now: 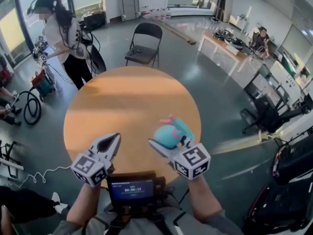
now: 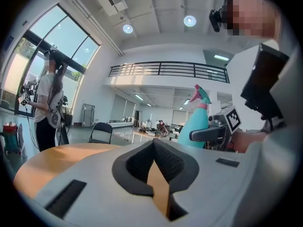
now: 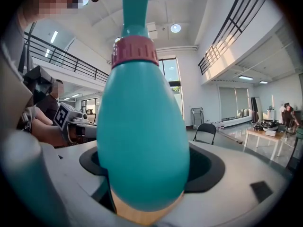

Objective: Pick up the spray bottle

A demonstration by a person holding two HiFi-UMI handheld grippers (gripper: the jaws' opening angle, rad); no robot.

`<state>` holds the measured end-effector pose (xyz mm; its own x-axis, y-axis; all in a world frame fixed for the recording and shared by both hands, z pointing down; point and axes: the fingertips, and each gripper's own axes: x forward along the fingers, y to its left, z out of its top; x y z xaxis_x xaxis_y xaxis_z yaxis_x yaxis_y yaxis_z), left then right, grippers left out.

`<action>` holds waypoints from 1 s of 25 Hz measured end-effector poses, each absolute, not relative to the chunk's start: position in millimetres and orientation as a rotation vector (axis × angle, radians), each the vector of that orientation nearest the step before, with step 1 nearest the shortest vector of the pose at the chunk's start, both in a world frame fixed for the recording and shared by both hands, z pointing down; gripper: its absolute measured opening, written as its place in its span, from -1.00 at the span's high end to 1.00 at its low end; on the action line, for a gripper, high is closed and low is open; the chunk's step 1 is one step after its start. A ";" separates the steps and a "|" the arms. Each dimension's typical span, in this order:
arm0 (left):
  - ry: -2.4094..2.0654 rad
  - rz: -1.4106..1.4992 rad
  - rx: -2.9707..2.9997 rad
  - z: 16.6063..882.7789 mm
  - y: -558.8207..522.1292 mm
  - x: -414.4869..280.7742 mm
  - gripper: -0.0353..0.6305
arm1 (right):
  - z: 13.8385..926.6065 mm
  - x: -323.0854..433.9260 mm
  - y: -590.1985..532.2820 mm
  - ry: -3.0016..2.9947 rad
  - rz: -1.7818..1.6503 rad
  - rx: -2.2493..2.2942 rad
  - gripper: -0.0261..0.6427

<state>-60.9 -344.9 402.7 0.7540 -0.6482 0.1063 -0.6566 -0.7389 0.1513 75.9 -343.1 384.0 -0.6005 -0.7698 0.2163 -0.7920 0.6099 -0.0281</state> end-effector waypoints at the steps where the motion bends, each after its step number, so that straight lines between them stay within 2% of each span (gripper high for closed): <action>1: -1.046 0.058 2.772 396.6 -344.0 -59.9 0.88 | 378.5 77.6 -343.2 -2.654 0.170 1.303 -0.41; 25: -1.178 0.017 2.759 377.5 -342.0 -88.3 0.88 | 357.9 84.3 -349.0 -2.636 0.135 1.354 -0.40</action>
<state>-88.3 -342.0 377.5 0.6932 -0.7177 0.0660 -0.7194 -0.6832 0.1256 84.3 -349.0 357.9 -0.5711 -0.7972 0.1958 -0.8130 0.5822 -0.0010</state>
